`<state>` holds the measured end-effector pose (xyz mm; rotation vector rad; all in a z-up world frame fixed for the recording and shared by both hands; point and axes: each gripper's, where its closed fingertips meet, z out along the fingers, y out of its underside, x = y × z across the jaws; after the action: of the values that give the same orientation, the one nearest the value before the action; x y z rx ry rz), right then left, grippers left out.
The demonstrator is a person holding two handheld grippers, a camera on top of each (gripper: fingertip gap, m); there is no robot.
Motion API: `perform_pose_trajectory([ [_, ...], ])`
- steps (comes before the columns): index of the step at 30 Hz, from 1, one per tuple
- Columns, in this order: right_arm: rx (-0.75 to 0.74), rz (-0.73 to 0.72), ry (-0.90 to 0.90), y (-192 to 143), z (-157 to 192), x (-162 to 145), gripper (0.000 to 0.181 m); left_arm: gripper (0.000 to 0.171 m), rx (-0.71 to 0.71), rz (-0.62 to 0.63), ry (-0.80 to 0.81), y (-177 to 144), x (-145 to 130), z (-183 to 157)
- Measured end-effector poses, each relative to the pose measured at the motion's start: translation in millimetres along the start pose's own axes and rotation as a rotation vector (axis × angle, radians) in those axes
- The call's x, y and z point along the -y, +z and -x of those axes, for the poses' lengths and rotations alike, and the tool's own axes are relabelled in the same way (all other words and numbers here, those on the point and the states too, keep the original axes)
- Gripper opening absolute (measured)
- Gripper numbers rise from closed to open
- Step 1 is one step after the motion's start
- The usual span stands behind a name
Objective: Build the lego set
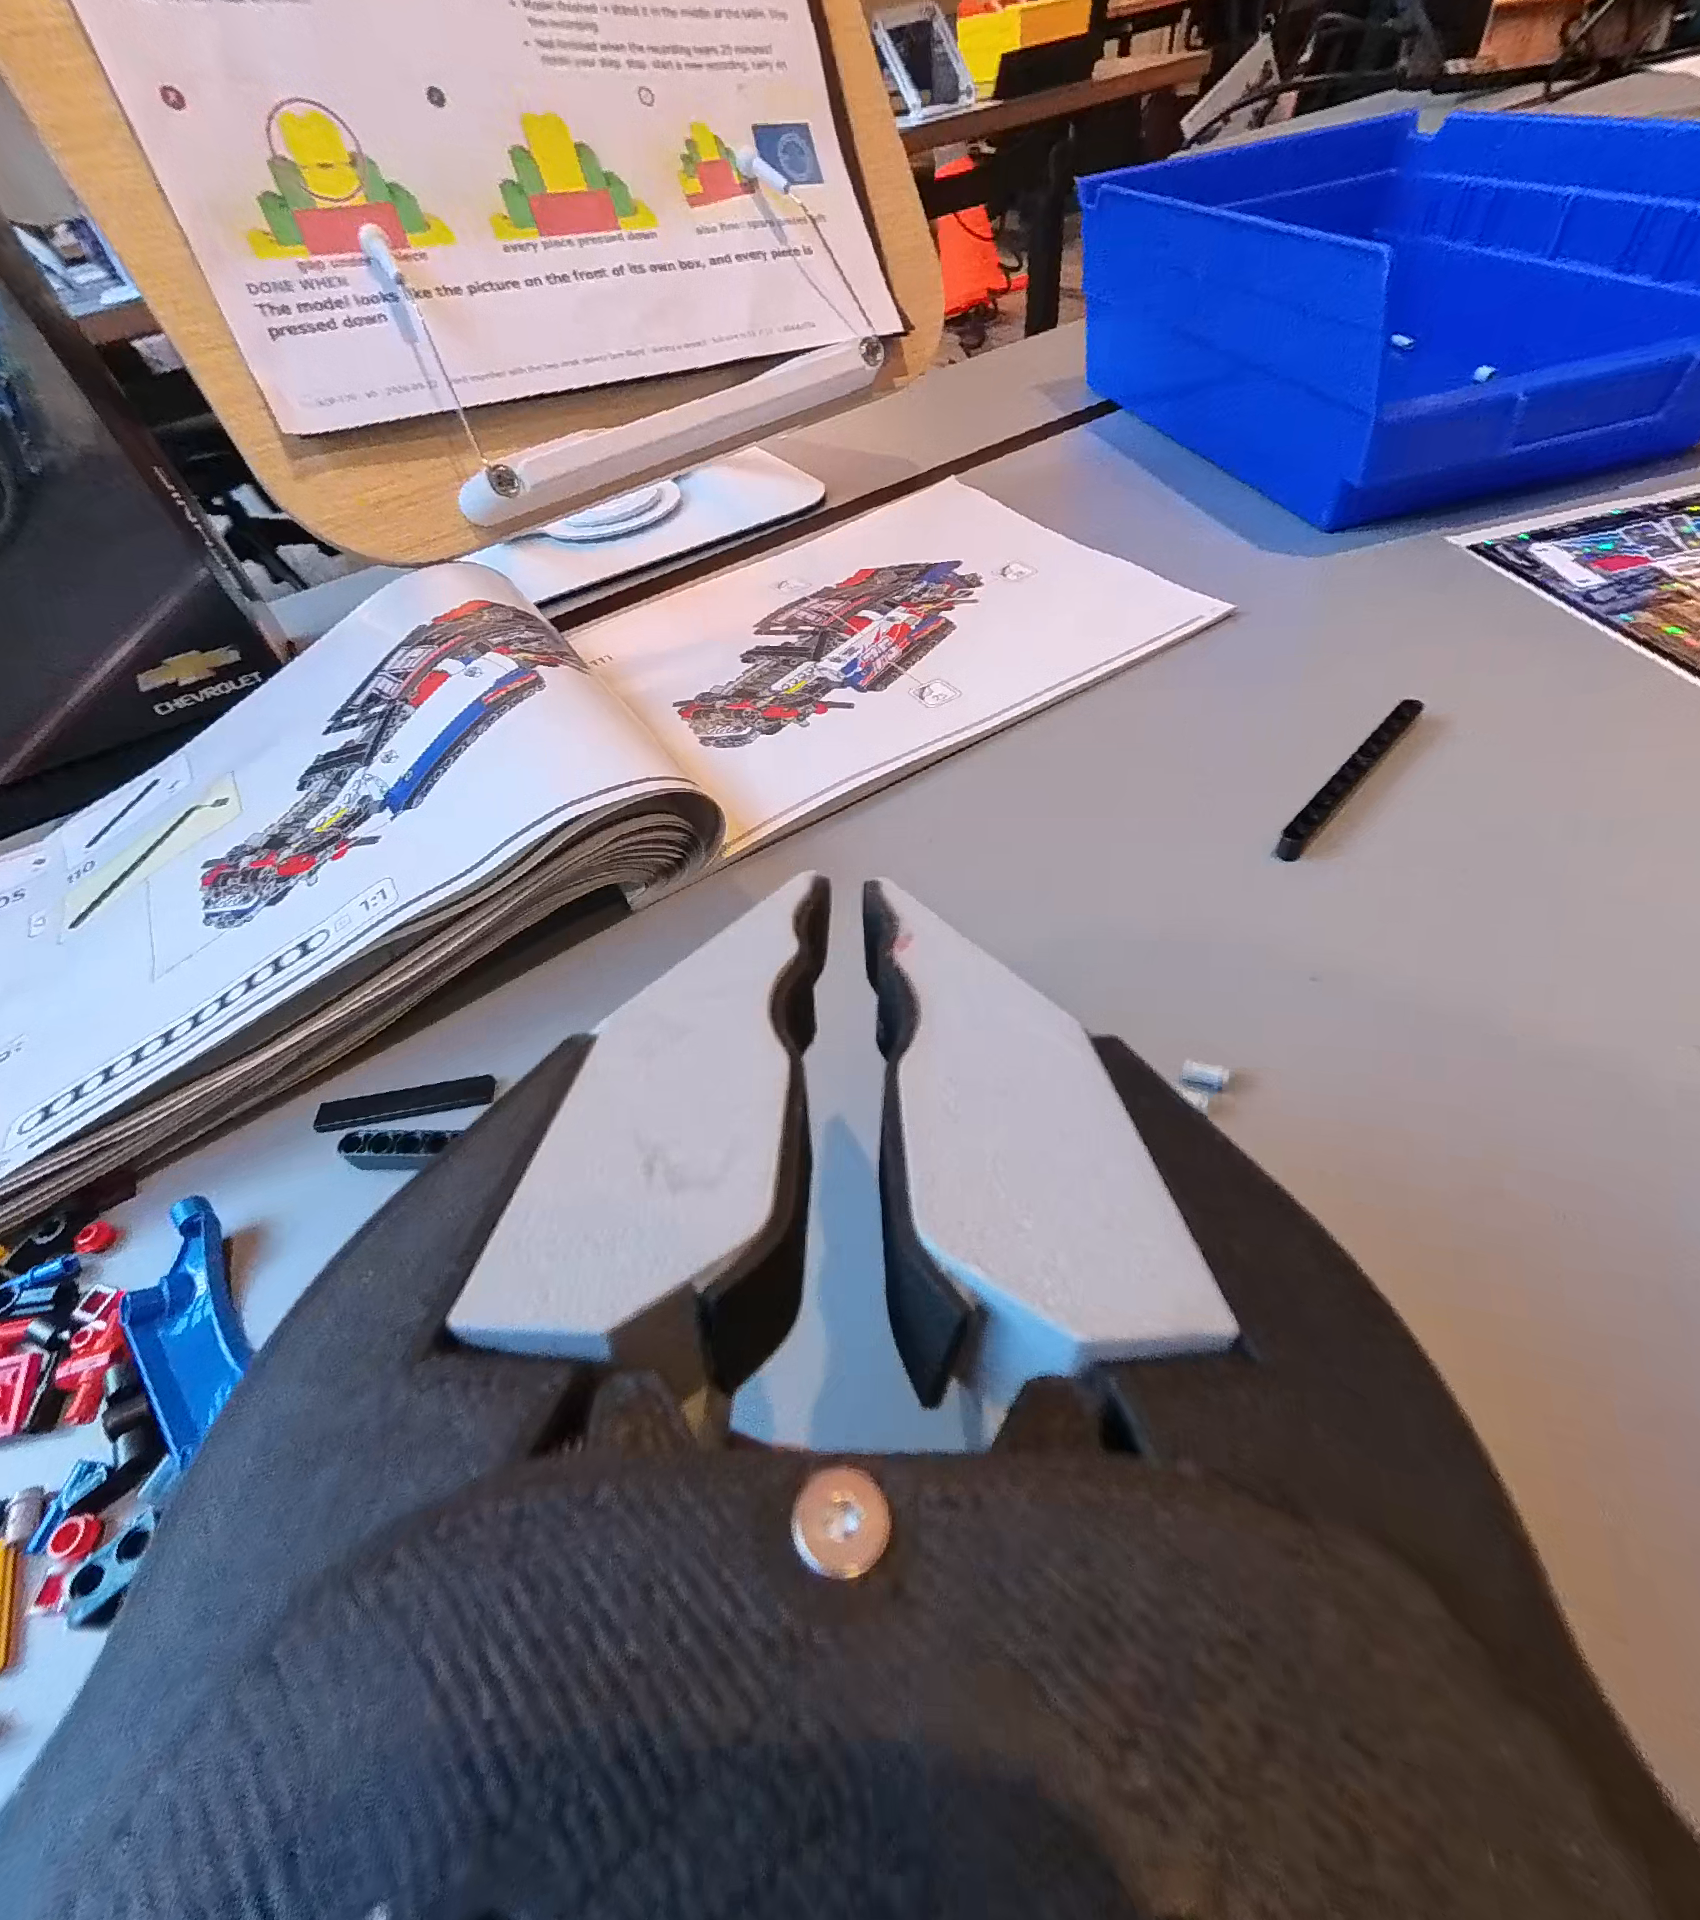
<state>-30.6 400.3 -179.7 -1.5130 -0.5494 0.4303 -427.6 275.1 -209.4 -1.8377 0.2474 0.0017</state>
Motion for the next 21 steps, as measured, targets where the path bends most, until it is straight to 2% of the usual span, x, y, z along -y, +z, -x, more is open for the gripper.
perform_pose_trajectory([
  [6,0.021,-0.019,0.046,2.1,0.4,2.7,0.019,0.006,-0.036,-0.003,0.082,0.8,2.3,-13.2],
  [11,0.038,-0.009,0.078,6.3,1.1,1.7,0.018,0.0,0.063,0.071,0.202,4.1,-7.1,-0.8],
  [14,0.041,-0.014,0.068,6.8,3.0,2.6,0.016,0.0,0.027,0.098,0.148,5.4,-11.5,-2.6],
  [21,0.018,-0.029,0.08,8.2,-1.2,4.5,0.014,0.0,0.002,0.119,0.151,9.8,-16.6,-4.9],
])
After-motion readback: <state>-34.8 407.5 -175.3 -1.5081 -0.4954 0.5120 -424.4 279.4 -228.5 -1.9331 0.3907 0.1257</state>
